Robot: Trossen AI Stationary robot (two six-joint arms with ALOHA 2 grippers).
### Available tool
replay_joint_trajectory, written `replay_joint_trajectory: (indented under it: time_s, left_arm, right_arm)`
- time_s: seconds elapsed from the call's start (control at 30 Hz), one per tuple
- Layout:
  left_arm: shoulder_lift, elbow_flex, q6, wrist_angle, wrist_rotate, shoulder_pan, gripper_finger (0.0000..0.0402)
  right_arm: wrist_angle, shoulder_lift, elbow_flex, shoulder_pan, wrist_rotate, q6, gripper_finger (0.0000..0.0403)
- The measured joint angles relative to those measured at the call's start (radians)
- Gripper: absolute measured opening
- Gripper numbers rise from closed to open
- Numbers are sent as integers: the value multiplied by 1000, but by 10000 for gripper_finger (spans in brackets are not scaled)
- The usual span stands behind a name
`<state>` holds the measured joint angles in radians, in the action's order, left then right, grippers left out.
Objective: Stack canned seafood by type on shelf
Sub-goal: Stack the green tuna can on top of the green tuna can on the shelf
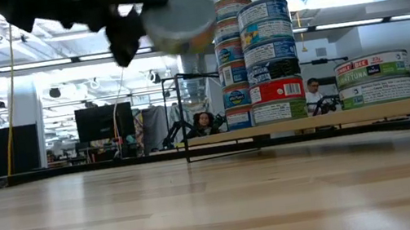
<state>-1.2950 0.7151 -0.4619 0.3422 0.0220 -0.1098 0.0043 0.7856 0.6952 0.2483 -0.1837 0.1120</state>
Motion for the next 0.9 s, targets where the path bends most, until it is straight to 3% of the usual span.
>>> replay_joint_trajectory:
  time_s: [0.13, 0.37, 0.63, 0.9]
  left_arm:
    - [-98, 0, 92, 215, -34, -50, 133]
    - [-231, 0, 257, 489, -105, -89, 133]
    - [-298, 4, 401, 725, -112, -91, 133]
    - [-298, 6, 584, 757, -80, -125, 133]
  right_arm:
    - [-42, 32, 0, 62, -12, 72, 245]
    - [-40, 179, -1, 237, -259, 32, 236]
    - [60, 291, 1, 238, -267, -16, 248]
    - [100, 316, 1, 205, -211, -11, 314]
